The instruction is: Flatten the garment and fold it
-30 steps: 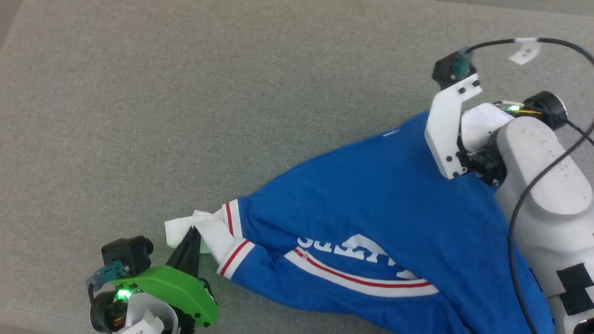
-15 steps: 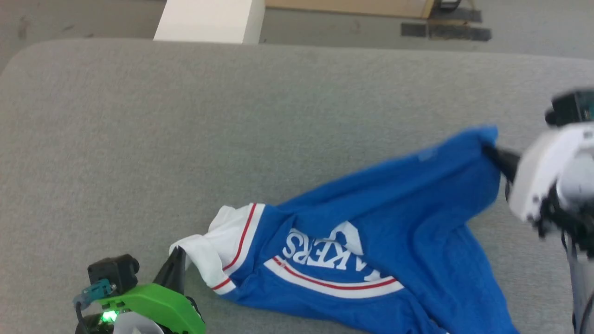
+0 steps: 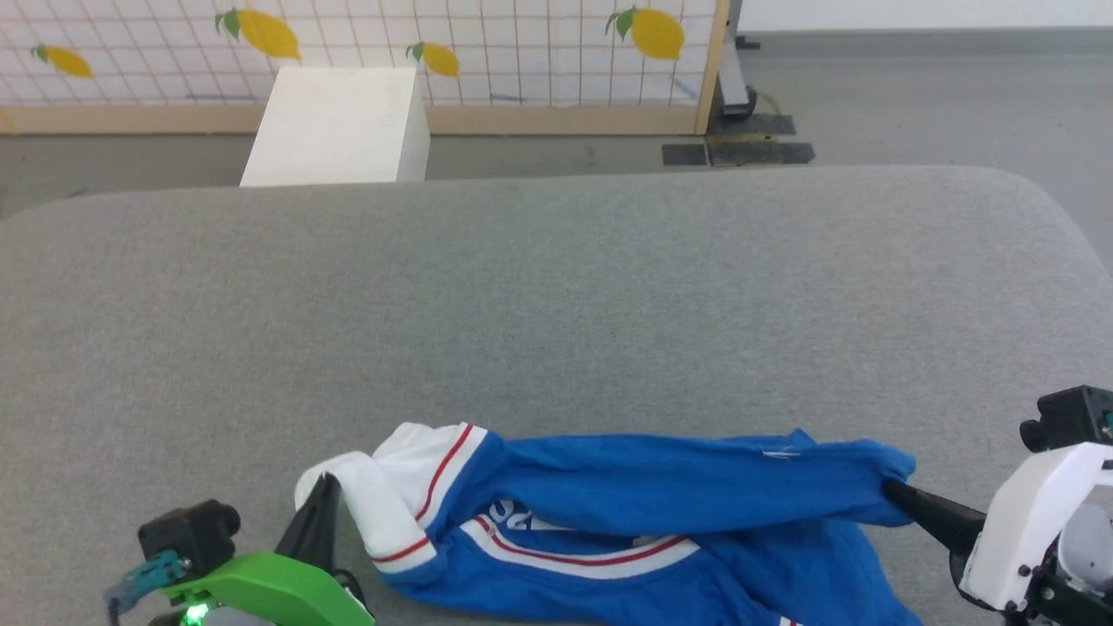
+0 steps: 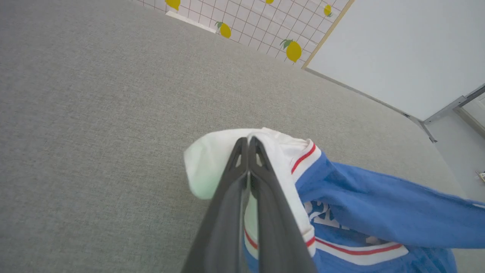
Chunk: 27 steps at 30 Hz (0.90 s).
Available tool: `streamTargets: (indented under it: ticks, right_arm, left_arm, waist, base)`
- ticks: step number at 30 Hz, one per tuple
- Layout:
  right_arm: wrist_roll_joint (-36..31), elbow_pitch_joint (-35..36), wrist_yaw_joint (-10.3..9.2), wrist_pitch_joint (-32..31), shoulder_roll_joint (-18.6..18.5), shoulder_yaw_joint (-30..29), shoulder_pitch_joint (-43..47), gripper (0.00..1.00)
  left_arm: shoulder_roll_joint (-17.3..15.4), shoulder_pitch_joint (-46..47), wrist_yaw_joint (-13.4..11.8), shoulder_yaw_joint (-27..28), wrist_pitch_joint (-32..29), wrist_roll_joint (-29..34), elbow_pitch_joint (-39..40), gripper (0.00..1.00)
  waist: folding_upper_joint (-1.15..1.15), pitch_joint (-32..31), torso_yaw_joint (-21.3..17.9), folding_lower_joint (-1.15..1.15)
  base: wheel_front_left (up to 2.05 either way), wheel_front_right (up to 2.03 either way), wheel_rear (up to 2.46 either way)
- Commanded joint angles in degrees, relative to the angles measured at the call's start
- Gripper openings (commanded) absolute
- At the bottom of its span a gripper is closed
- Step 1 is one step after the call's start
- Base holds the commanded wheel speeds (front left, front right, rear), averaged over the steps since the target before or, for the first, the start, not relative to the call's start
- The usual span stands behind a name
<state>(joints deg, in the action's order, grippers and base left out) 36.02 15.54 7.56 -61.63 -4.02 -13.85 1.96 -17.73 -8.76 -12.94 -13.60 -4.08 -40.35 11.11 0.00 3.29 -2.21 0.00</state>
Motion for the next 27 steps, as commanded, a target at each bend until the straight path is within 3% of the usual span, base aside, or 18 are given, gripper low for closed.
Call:
streamTargets:
  ticks: [1, 8, 16, 20, 27]
  right_arm:
    - [1.2, 1.1, -0.08, -1.5, 0.4, -0.6, -1.4, 0.00]
    - [1.6, 2.0, -0.08, -9.7, 0.5, -3.7, -14.9, 0.00]
    - [-2.8, -6.0, -0.08, -13.4, 1.1, -8.5, -41.4, 0.00]
    - [-6.7, -12.7, -0.08, -9.9, 1.1, -7.5, -53.7, 0.00]
    - [-13.3, -25.7, -0.08, 4.1, 1.1, -5.1, -72.2, 0.00]
  left_arm:
    - [-0.6, 0.8, 1.1, 0.7, 0.5, -0.5, 0.6, 0.00]
    - [-5.4, 12.8, 5.5, 3.2, -2.3, -1.7, 2.5, 0.00]
    - [-13.3, 38.4, 10.7, 4.2, -9.2, 0.7, -2.6, 0.00]
    - [-16.2, 52.2, 13.2, 3.5, -11.2, 3.2, -9.1, 0.00]
    - [-18.9, 74.7, 13.0, 3.5, -11.9, 9.2, -21.6, 0.00]
  waist:
    - [0.00, -1.5, -1.2, 0.00]
    - [0.00, -1.3, -0.6, 0.00]
    - [0.00, 4.5, -0.4, 0.00]
    - [0.00, 8.4, -0.8, 0.00]
    - [0.00, 15.5, -2.2, 0.00]
  base:
    - [0.00, 0.00, 0.00]
    - [0.00, 0.00, 0.00]
    - [0.00, 0.00, 0.00]
    - [0.00, 0.00, 0.00]
    - [0.00, 0.00, 0.00]
